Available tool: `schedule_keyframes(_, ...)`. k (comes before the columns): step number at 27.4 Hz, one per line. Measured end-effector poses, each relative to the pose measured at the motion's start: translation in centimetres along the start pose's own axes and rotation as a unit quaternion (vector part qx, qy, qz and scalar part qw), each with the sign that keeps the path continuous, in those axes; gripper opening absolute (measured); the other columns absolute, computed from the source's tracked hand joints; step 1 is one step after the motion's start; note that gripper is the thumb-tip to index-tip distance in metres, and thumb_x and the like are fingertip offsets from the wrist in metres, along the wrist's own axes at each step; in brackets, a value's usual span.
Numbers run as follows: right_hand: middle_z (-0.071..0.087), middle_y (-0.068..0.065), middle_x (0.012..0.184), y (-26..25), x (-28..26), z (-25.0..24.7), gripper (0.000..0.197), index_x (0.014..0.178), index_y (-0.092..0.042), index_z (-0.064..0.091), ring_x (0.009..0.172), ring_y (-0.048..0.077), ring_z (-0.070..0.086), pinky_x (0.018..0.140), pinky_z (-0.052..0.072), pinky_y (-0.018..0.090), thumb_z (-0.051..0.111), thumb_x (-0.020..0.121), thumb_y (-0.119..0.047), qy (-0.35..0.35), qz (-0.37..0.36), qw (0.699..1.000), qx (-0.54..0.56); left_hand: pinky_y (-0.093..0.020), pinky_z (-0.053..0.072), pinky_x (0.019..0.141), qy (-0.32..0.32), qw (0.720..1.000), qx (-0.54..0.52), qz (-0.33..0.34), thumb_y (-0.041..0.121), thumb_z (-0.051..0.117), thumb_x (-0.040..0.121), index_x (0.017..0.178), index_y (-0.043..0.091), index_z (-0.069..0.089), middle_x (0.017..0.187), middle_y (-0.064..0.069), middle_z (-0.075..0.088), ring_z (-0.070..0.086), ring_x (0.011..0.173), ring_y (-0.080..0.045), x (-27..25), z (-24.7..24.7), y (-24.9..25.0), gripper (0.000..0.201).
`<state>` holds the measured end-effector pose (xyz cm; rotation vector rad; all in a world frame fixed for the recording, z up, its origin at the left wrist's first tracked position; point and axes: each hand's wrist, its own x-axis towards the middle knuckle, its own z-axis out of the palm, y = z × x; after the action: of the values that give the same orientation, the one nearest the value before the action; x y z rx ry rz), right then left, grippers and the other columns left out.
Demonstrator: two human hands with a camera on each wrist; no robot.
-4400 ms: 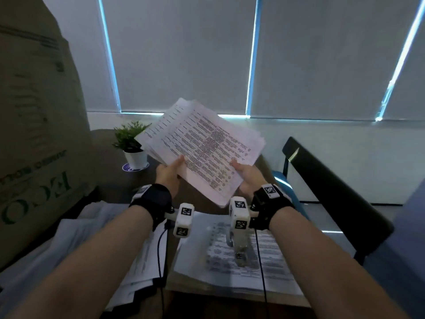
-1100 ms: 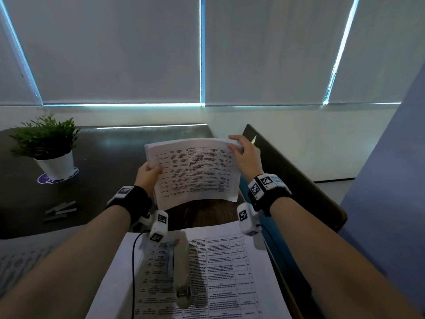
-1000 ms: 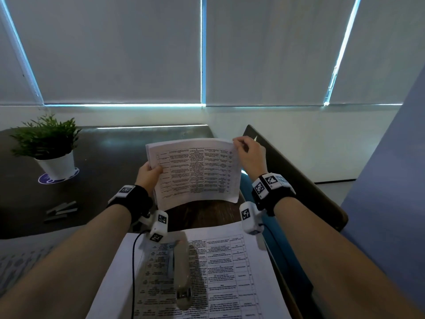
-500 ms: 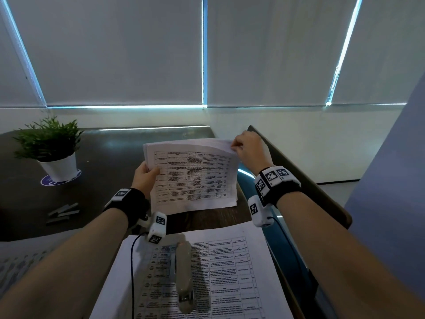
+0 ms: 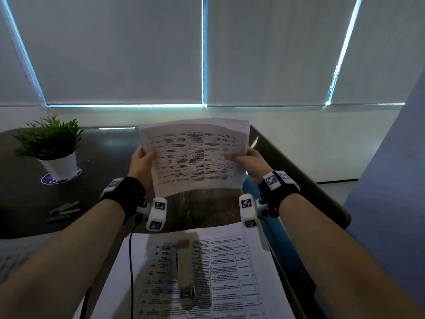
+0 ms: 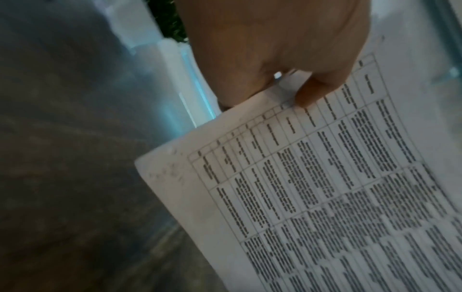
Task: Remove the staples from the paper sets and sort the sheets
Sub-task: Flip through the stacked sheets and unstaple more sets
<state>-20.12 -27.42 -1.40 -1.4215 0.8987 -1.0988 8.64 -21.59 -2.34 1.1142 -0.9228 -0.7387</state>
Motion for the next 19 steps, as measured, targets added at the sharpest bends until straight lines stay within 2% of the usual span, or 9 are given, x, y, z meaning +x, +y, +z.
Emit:
schedule_keyframes(2, 0.071, 0.006, 0.107, 1.4, 0.1, 0.1, 0.034, 0.107, -0.009, 0.066, 0.102, 0.022, 0.066, 0.095, 0.052, 0.04, 0.079, 0.078, -0.02, 0.034, 0.029, 0.999, -0.005, -0.037, 0.048, 0.075, 0.002, 1.0, 0.024, -0.012, -0.01, 0.037, 0.087, 0.104, 0.008, 0.055, 0.089, -0.007, 0.06, 0.059, 0.082, -0.022, -0.1, 0.2, -0.7, 0.03)
schedule_keyframes(4, 0.072, 0.008, 0.109, 2.8, -0.1, 0.6, 0.054, 0.112, -0.007, 0.067, 0.105, 0.025, 0.068, 0.09, 0.055, 0.039, 0.084, 0.07, -0.037, 0.034, 0.075, 0.996, -0.017, -0.03, 0.044, 0.071, 0.006, 0.997, 0.077, -0.032, -0.015, 0.037, 0.084, 0.11, 0.003, 0.055, 0.081, -0.004, 0.058, 0.056, 0.086, -0.022, -1.0, 0.5, -1.9, 0.037)
schedule_keyframes(6, 0.074, 0.011, 0.106, 3.4, -0.1, 1.6, 0.066, 0.112, -0.006, 0.068, 0.103, 0.029, 0.07, 0.093, 0.055, 0.048, 0.086, 0.062, -0.045, 0.033, 0.082, 0.996, 0.012, -0.024, 0.043, 0.066, 0.038, 0.994, 0.097, -0.022, -0.016, 0.038, 0.083, 0.109, 0.0, 0.059, 0.076, 0.001, 0.056, 0.054, 0.086, -0.019, -1.8, 1.4, -2.1, 0.037)
schedule_keyframes(9, 0.075, 0.011, 0.101, 1.8, 0.5, 2.0, 0.055, 0.108, -0.006, 0.069, 0.1, 0.032, 0.071, 0.091, 0.055, 0.052, 0.086, 0.069, -0.042, 0.067, 0.035, 0.996, 0.043, -0.023, 0.047, 0.064, 0.101, 0.992, 0.062, 0.041, -0.008, 0.041, 0.085, 0.084, 0.015, 0.058, 0.073, 0.003, 0.055, 0.053, 0.069, -0.012, -1.2, 2.6, -0.1, 0.029)
schedule_keyframes(11, 0.073, 0.011, 0.1, 0.7, 0.7, 2.0, 0.044, 0.114, -0.002, 0.065, 0.102, 0.033, 0.069, 0.088, 0.056, 0.047, 0.079, 0.081, -0.027, 0.088, 0.004, 0.996, 0.032, -0.034, 0.051, 0.076, 0.12, 0.984, 0.107, 0.073, -0.001, 0.047, 0.082, 0.094, 0.021, 0.054, 0.082, 0.002, 0.059, 0.059, 0.077, -0.019, -0.4, 2.1, 0.3, 0.026)
schedule_keyframes(13, 0.066, 0.005, 0.105, 0.5, 0.7, 1.9, 0.052, 0.133, -0.005, 0.051, 0.101, 0.028, 0.067, 0.079, 0.058, 0.036, 0.073, 0.088, -0.02, 0.086, -0.039, 0.994, -0.058, -0.035, 0.052, 0.077, 0.086, 0.971, 0.201, 0.099, -0.004, 0.05, 0.08, 0.121, 0.026, 0.045, 0.1, -0.002, 0.056, 0.06, 0.085, -0.024, -0.6, 1.2, -0.4, 0.051)
schedule_keyframes(15, 0.055, -0.004, 0.105, 0.4, -0.1, 1.9, 0.068, 0.15, -0.024, 0.028, 0.093, 0.012, 0.062, 0.076, 0.052, 0.023, 0.065, 0.093, -0.015, 0.081, -0.106, 0.973, -0.186, -0.029, 0.05, 0.076, 0.04, 0.956, 0.254, 0.143, -0.013, 0.049, 0.078, 0.136, 0.035, 0.033, 0.116, -0.004, 0.045, 0.054, 0.091, -0.018, -1.6, 0.8, -1.0, 0.077)
schedule_keyframes(17, 0.053, 0.001, 0.113, 0.2, -0.3, 1.5, 0.075, 0.155, -0.033, 0.018, 0.097, 0.012, 0.058, 0.088, 0.05, 0.027, 0.059, 0.096, -0.012, 0.068, -0.187, 0.928, -0.316, -0.023, 0.042, 0.084, 0.039, 0.935, 0.303, 0.18, -0.015, 0.049, 0.079, 0.14, 0.027, 0.037, 0.12, -0.006, 0.038, 0.044, 0.099, -0.013, -2.0, 0.8, -0.7, 0.075)
schedule_keyframes(19, 0.055, 0.008, 0.122, -0.1, -0.1, 0.9, 0.066, 0.154, -0.029, 0.027, 0.105, 0.019, 0.059, 0.096, 0.051, 0.036, 0.057, 0.097, -0.012, 0.058, -0.202, 0.884, -0.417, -0.025, 0.043, 0.087, 0.041, 0.919, 0.344, 0.19, -0.012, 0.048, 0.08, 0.134, 0.017, 0.045, 0.12, -0.009, 0.041, 0.043, 0.101, -0.014, -1.8, 0.5, -0.6, 0.062)
